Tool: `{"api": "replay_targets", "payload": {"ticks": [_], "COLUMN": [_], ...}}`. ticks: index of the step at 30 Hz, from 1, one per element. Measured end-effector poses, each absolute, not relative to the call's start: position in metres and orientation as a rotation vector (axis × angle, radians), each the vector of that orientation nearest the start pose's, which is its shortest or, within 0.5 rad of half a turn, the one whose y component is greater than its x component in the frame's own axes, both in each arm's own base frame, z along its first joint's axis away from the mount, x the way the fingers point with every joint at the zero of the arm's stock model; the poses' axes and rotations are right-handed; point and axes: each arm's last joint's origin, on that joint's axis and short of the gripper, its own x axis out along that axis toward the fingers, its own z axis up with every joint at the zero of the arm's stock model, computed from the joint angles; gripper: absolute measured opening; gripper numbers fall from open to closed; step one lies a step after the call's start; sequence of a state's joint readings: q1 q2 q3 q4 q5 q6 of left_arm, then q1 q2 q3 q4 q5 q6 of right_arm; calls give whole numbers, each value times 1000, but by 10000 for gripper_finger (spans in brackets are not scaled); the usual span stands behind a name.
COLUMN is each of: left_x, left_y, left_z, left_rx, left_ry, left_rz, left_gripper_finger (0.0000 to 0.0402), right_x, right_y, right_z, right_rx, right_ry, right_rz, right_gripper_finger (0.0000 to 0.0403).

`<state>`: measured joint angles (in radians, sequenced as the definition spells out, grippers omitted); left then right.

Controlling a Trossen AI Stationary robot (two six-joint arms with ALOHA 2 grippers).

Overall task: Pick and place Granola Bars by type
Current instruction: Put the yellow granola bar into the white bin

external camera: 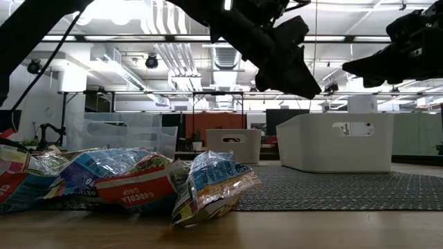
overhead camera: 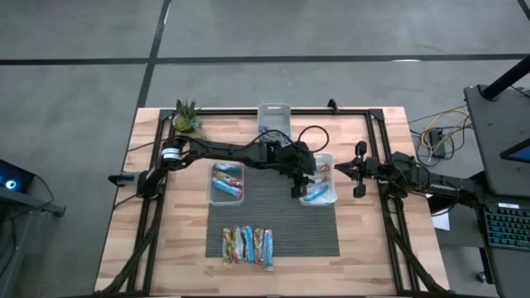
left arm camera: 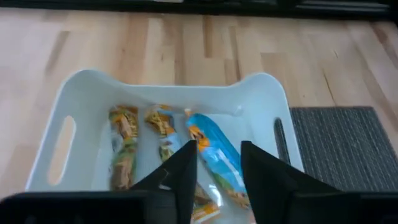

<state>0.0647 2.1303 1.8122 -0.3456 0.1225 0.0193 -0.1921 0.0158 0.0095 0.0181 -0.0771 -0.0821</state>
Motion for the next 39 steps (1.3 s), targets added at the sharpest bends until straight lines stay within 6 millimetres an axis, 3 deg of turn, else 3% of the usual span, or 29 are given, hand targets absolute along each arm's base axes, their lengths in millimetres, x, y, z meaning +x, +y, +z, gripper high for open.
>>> {"api": "replay_targets", "payload": {"ticks": [7, 11, 17, 29, 39], "left_x": [483, 478, 458, 396, 354], "left_y": [27, 24, 10, -32, -69], "left_z": [245, 253, 288, 347, 374], "left_rx": [-53, -65, -55, -28, 27], "left_ry": [715, 724, 733, 836, 884], "left_rz": [-90, -108, -142, -233, -338], "left_gripper_finger": [8, 1, 0, 0, 0], "right_x": [97, 97, 97, 97, 97], "right_y": [-17, -17, -16, -17, -17], "right_z": [167, 167, 167, 167, 167], "right_rx": [-84, -87, -88, -88, -84], "right_ry": [-7, -7, -8, -7, -7], "right_rz": [-116, -115, -115, -116, -115], "right_gripper_finger": [9, 9, 9, 9, 9]}}
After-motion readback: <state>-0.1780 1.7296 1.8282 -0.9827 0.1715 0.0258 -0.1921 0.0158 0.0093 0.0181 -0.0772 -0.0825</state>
